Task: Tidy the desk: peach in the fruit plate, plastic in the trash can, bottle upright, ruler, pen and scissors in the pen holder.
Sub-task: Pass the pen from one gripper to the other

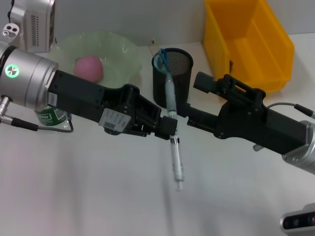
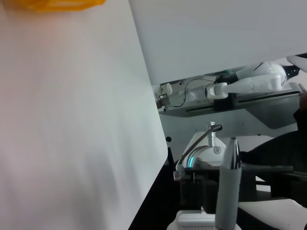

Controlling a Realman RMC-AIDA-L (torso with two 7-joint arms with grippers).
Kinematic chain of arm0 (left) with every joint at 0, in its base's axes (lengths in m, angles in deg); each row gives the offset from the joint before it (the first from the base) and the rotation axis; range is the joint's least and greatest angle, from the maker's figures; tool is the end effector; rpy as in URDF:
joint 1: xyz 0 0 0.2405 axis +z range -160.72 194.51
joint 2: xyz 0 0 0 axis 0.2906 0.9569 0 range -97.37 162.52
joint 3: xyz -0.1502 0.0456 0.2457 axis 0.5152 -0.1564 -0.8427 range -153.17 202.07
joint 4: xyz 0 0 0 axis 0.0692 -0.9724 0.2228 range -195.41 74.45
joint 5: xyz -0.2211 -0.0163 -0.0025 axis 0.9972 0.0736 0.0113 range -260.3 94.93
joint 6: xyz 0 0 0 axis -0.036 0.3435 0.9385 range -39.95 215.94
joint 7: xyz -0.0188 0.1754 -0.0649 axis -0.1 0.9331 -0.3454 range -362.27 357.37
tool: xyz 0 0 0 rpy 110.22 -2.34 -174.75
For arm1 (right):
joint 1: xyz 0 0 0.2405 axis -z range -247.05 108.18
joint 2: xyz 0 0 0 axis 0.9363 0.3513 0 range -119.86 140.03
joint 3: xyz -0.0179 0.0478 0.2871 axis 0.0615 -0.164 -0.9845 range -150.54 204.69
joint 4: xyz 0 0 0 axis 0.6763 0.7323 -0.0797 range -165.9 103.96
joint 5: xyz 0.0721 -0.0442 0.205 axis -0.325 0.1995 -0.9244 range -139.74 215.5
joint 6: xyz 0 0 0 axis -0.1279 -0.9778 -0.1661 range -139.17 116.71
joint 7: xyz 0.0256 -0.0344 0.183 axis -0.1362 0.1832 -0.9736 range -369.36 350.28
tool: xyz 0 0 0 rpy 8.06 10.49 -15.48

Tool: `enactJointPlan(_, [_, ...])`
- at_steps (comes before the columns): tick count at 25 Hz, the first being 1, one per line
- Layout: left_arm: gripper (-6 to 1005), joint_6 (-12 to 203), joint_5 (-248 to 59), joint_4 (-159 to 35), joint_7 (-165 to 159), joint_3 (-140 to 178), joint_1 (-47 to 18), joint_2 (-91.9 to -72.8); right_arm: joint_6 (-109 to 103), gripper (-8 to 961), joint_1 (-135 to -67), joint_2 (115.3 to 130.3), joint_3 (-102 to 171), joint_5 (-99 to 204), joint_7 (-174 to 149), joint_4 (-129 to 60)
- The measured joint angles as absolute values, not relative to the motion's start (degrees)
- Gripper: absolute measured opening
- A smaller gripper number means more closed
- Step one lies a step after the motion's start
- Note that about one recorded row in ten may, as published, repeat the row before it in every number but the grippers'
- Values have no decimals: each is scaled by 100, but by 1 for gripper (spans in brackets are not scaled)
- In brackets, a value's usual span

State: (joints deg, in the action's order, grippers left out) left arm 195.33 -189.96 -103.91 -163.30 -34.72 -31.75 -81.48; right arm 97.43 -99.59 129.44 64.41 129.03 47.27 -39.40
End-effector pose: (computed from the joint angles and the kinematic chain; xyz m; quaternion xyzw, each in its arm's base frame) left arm -0.1270 0.3749 -0.0415 0.7856 0.5761 0.0779 0.2118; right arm 0.2244 0.3083 -0.0613 -0.5880 -0.5920 0.2252 0.5031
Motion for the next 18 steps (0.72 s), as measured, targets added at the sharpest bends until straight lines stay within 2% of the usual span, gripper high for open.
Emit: enactJointPlan(18, [127, 19549, -19000, -10434, -16300, -3487, -3278, -8117, 9466, 750, -10033, 12920, 6604, 12932, 4780, -3916])
